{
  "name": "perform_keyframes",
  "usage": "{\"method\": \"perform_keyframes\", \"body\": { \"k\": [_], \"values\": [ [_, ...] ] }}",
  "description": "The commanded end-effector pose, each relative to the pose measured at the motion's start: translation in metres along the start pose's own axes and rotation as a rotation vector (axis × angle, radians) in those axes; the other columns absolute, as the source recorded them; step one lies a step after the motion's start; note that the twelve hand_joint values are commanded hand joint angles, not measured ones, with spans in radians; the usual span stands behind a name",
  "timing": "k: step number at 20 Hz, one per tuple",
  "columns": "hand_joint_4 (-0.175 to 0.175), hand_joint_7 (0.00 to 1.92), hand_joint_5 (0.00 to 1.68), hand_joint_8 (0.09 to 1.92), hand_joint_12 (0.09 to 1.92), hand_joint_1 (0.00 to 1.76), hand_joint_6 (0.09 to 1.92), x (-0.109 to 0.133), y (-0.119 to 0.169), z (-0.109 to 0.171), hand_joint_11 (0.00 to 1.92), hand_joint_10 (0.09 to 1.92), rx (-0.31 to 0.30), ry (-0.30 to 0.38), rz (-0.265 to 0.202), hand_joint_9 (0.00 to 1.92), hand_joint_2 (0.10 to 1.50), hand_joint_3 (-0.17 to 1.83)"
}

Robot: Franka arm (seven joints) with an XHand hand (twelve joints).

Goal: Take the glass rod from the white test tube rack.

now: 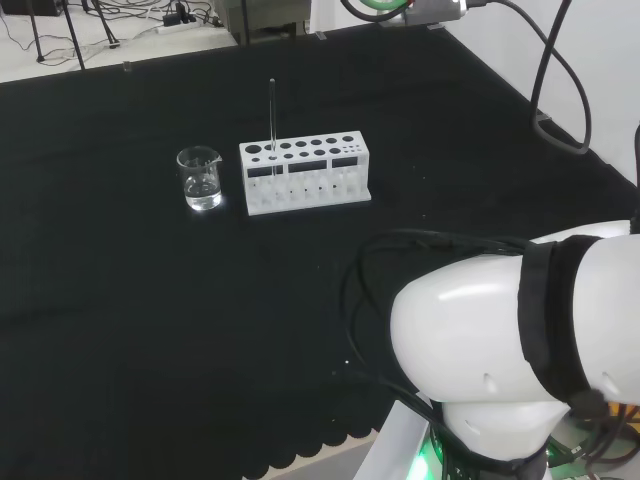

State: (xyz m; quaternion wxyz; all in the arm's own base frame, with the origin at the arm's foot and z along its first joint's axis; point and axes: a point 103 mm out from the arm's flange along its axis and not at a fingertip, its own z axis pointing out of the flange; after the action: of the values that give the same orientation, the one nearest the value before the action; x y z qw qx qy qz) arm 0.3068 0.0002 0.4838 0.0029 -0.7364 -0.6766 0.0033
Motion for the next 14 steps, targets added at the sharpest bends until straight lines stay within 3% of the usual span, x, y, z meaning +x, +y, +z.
{"method": "perform_keyframes", "body": {
  "k": [1, 2, 3, 4, 5, 8, 14],
  "values": [
    [-0.088, 0.28, 0.39, 0.74, 0.09, 0.92, 0.09, 0.001, 0.0, 0.0, 0.72, 0.42, -0.009, -0.006, -0.001, 0.51, 0.6, 0.65],
    [-0.082, 0.16, 0.28, 0.76, 0.33, 0.86, 0.09, 0.002, 0.001, 0.0, 0.45, 0.6, -0.009, -0.005, -0.001, 0.32, 0.62, 0.61],
    [-0.075, 0.08, 0.22, 0.77, 0.71, 0.83, 0.09, 0.002, 0.001, 0.0, 0.25, 0.74, -0.008, -0.006, -0.001, 0.19, 0.63, 0.59],
    [-0.07, 0.05, 0.19, 0.78, 0.99, 0.83, 0.09, 0.002, 0.001, 0.0, 0.12, 0.82, -0.009, -0.008, -0.001, 0.11, 0.62, 0.58],
    [-0.067, 0.03, 0.18, 0.79, 1.16, 0.82, 0.09, 0.003, 0.001, 0.0, 0.06, 0.87, -0.009, -0.008, -0.001, 0.06, 0.62, 0.58],
    [-0.064, 0.01, 0.17, 0.8, 1.31, 0.82, 0.09, 0.003, 0.002, 0.0, 0.0, 0.91, -0.01, -0.006, 0.0, 0.03, 0.62, 0.58],
    [-0.063, 0.01, 0.17, 0.8, 1.33, 0.82, 0.09, 0.005, 0.019, 0.008, 0.0, 0.92, 0.011, -0.018, -0.014, 0.02, 0.61, 0.58]
  ]
}}
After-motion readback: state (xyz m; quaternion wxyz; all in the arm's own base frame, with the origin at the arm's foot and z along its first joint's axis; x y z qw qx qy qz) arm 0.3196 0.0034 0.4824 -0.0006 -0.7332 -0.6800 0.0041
